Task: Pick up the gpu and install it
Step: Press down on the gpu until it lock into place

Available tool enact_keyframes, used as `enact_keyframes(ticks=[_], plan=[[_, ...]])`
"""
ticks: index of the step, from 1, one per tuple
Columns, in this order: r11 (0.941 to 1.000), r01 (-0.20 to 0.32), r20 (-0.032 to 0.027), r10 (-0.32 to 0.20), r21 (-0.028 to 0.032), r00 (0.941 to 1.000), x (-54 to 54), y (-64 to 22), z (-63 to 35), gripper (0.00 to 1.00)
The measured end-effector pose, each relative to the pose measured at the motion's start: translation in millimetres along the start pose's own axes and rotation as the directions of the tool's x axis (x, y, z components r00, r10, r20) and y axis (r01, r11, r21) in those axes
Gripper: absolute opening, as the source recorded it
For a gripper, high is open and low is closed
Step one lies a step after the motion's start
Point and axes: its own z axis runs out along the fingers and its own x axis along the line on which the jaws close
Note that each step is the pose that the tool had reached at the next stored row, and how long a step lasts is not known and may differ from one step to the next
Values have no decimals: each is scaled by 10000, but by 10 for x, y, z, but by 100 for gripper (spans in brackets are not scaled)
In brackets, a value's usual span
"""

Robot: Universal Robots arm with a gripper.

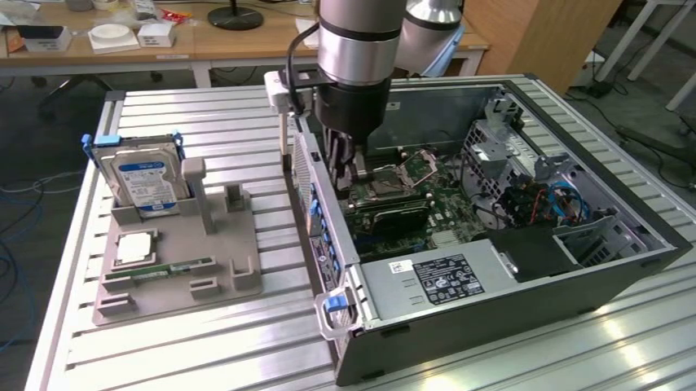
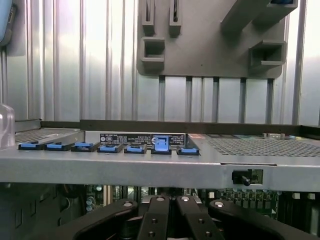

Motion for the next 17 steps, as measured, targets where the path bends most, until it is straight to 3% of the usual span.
enact_keyframes(ticks=[4, 17], plan=[[10000, 2, 1, -2, 34, 10000, 15, 14, 3, 10], [10000, 4, 1, -4, 48, 10000, 44, 24, 97, 10]])
